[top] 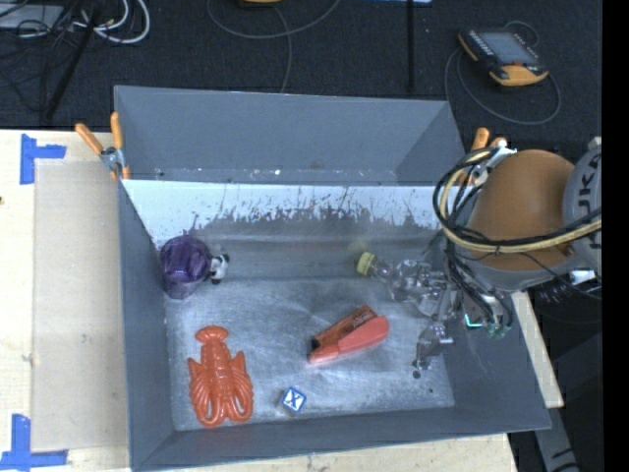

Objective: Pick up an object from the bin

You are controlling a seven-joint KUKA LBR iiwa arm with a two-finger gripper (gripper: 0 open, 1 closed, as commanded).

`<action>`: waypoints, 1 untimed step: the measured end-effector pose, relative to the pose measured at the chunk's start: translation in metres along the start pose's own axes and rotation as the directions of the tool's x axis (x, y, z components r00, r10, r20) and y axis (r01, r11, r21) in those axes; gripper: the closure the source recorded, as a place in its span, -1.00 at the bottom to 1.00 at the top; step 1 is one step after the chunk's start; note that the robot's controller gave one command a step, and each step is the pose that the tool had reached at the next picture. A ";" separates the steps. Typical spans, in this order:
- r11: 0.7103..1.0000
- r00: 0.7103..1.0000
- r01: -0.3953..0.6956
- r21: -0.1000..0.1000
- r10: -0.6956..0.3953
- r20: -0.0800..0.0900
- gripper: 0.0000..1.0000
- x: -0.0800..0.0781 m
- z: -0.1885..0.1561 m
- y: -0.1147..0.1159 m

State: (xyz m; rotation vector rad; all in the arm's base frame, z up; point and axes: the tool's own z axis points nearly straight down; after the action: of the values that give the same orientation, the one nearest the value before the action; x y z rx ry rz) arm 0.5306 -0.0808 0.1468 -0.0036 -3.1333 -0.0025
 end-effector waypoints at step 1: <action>1.000 1.000 0.003 0.001 -0.003 0.006 -1.00 -0.002 -0.003 0.000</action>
Offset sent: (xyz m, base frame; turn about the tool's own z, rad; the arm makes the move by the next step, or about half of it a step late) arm 0.0072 0.0588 -0.0768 0.0514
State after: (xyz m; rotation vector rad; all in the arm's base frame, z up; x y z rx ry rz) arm 0.5325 -0.0807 0.1500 0.0008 -3.1398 -0.0008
